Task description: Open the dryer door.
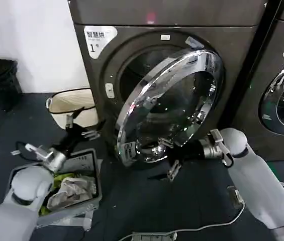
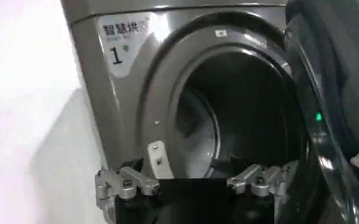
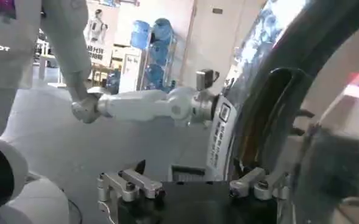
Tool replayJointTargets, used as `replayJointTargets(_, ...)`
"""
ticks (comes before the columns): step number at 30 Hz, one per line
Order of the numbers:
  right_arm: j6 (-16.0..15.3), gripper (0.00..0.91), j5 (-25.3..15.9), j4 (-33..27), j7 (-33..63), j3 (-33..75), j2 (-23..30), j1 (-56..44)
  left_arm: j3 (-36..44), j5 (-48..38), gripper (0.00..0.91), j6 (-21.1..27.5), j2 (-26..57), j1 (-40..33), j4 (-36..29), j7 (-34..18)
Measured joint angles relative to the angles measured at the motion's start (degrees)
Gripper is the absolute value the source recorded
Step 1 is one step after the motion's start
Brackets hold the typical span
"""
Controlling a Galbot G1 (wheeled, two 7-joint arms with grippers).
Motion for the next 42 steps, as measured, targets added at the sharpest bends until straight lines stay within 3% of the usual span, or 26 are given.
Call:
replayJointTargets(21,1.29,0.907,0.52,3.16,0.01,21.61,-5.22,-15.16,11.38,-2.18,0.907,-0.72,2.66,-5.32,0.58,4.32)
replayJointTargets(32,1.88,0.907,-1.4,4.97,0.06,34.92,-3.69,-24.47,14.26,-2.29,0.907,-1.27,2.04,-4.42,-1.01,5.3)
replayJointTargets(42,1.7,0.907,-3.18,3.46,0.69,45.79,-2.12,-27.04,16.66,-3.22,0.907,-1.55,3.02,-2.64,-3.85,6.35)
